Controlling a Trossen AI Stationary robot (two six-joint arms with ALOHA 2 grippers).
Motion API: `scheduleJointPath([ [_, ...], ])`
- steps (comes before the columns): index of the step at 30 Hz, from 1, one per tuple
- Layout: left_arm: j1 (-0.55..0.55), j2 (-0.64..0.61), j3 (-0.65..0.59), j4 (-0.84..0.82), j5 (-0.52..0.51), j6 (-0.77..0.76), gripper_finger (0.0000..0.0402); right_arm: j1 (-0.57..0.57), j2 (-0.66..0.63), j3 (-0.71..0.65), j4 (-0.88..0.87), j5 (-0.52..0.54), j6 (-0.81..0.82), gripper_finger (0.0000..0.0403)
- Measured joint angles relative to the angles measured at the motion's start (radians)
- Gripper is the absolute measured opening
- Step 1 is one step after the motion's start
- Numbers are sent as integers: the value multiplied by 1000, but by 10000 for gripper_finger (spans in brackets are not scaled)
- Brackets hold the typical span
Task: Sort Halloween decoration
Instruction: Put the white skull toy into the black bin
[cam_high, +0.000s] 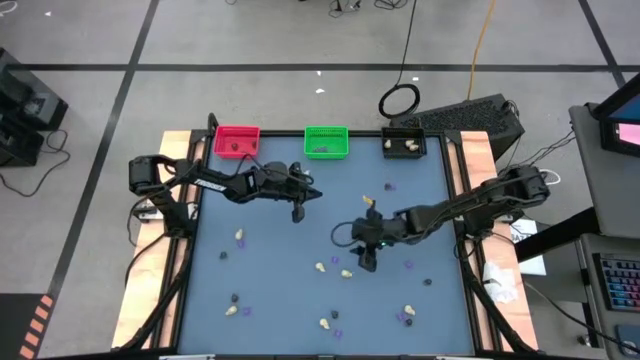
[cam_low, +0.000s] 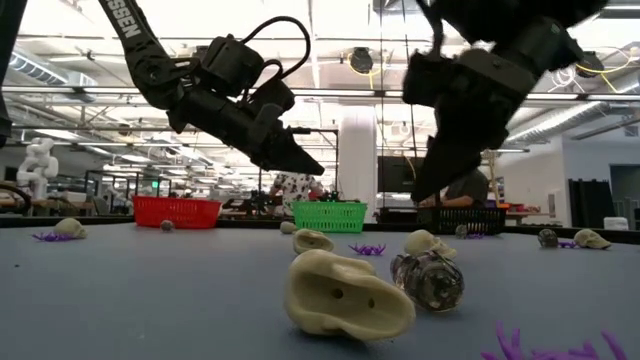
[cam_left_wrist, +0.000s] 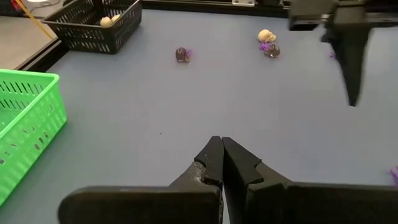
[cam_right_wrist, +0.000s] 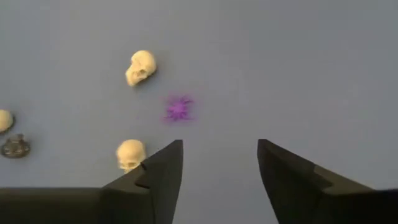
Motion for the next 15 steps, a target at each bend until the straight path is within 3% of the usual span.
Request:
scheduleJointPath([
  [6,-1,0,0,-18,6,11,0,55,111,181,-199,-45,54,205],
  [15,-34,0,-50,-31,55,18,0,137,287,387,-346,-41,38,206],
])
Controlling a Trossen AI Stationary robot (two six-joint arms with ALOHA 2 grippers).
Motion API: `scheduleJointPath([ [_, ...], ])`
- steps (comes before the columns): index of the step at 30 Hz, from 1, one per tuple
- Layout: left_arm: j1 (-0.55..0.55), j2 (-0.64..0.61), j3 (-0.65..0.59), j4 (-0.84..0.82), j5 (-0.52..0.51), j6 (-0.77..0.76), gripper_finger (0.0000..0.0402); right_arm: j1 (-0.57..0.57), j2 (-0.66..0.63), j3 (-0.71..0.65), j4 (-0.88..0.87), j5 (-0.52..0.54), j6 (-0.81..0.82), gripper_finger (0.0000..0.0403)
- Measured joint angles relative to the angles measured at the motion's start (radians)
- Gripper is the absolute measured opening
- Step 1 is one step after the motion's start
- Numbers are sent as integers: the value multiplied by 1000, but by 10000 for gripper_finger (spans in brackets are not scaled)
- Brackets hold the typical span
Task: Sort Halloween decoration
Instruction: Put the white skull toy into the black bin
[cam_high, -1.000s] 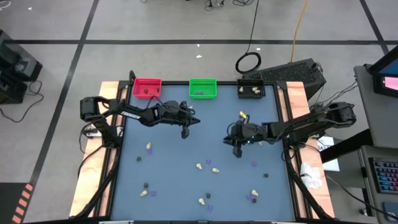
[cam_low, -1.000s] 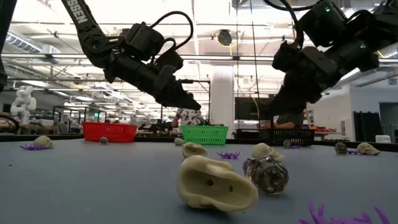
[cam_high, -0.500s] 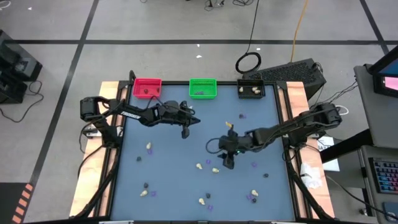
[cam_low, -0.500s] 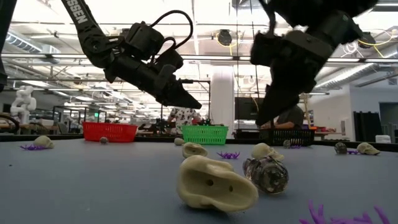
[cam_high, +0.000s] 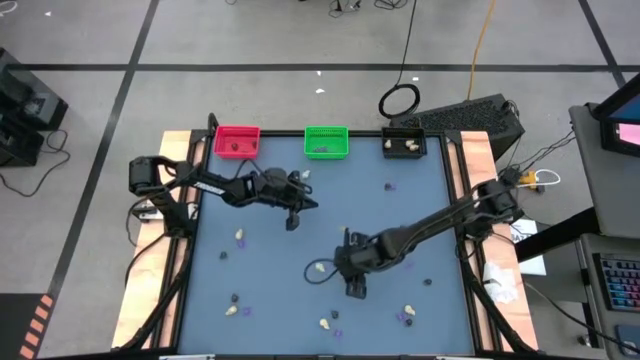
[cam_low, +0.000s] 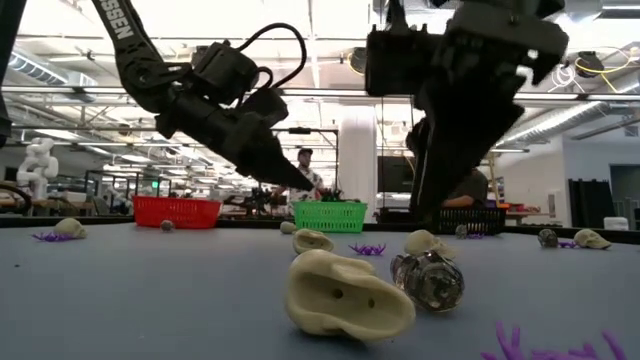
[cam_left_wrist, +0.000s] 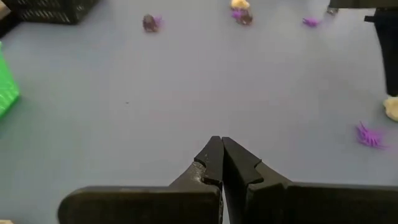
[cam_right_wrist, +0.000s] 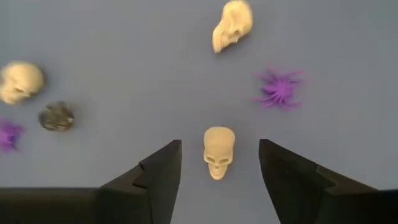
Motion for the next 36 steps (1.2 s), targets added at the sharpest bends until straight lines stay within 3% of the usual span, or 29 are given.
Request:
scheduleJointPath([
  [11,-69,0,-12,4,-3,-1,0,7,93,45,-33,-6,11,202],
  [25,-52,0,-12,5,-7,7,0,7,93,44,-37,-7,-23,70],
  [36,-52,0,-11,5,-7,6,0,7,80,47,-49,-8,-27,63],
])
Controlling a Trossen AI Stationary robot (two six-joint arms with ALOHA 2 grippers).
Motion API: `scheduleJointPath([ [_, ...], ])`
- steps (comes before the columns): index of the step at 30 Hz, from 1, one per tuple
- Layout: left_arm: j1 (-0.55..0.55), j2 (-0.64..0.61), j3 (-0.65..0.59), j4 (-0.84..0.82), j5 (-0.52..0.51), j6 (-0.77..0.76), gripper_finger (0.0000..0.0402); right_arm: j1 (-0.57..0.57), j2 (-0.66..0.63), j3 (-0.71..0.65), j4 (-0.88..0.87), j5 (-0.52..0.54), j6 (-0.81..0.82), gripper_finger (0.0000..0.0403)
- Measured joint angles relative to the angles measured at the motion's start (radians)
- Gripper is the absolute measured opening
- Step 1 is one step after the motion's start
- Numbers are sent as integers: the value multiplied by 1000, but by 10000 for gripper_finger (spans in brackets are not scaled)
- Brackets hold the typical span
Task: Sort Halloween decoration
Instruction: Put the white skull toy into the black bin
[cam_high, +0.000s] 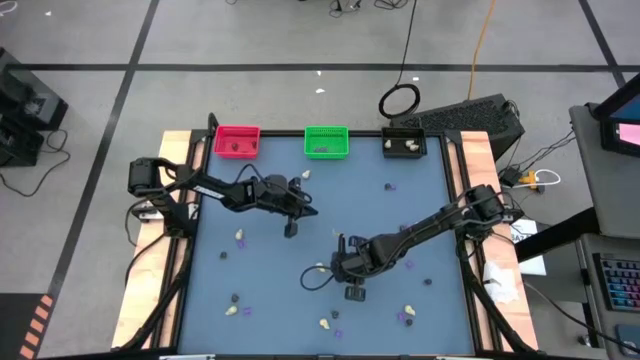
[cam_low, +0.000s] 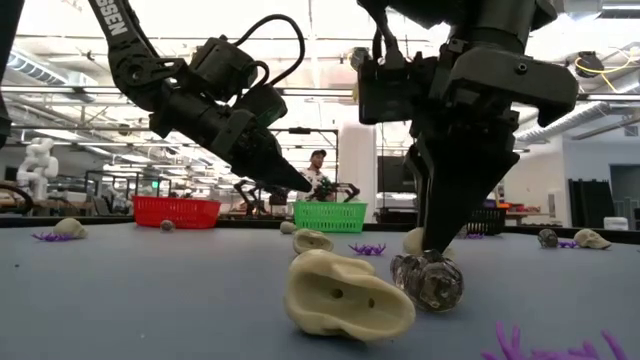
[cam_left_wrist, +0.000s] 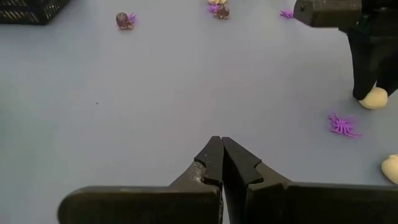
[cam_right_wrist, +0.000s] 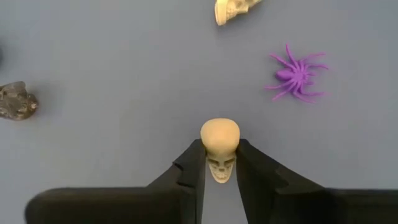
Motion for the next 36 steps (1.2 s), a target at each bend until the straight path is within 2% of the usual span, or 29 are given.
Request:
scheduleJointPath([
  [8,0,0,0,0,0,-1,0,0,-2,52,-38,0,-22,59],
  [19,0,0,1,0,0,-7,0,-32,-25,120,-198,12,-23,59],
  [29,0,0,1,11,0,-8,0,-139,-171,120,-383,172,-72,59],
  [36,0,0,1,11,0,-8,0,-307,-269,120,-501,287,-143,59],
])
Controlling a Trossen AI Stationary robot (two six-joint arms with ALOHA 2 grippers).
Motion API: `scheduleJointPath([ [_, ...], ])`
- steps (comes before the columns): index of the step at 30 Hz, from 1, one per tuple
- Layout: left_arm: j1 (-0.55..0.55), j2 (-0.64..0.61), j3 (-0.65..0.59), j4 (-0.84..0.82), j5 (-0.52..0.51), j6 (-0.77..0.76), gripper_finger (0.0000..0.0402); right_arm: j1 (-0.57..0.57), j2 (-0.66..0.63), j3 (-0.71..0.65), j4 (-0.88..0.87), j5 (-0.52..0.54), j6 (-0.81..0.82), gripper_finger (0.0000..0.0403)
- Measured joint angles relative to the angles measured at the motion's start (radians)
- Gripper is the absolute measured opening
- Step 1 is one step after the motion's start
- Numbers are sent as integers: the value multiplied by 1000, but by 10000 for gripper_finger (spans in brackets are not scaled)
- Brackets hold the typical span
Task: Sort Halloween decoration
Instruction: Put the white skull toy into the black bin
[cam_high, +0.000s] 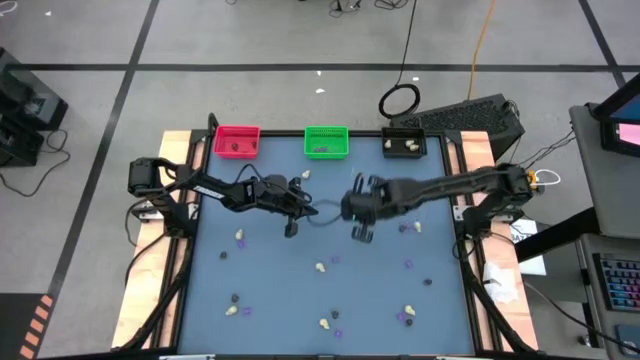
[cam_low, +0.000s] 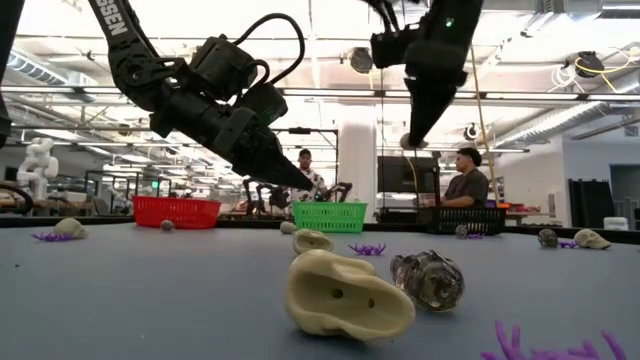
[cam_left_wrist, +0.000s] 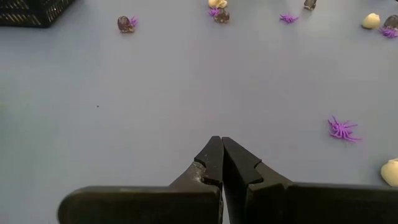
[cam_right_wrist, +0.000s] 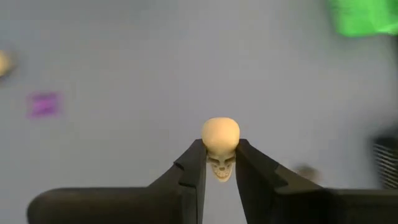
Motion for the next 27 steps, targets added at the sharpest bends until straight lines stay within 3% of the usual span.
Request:
scheduleJointPath([
  [14,-2,0,0,-2,0,0,0,-564,-31,0,0,28,-271,59],
  [21,-2,0,0,6,0,0,0,-830,-17,-15,94,-104,-378,59],
  [27,-2,0,0,21,0,-1,0,-964,76,-56,183,-183,-421,59],
])
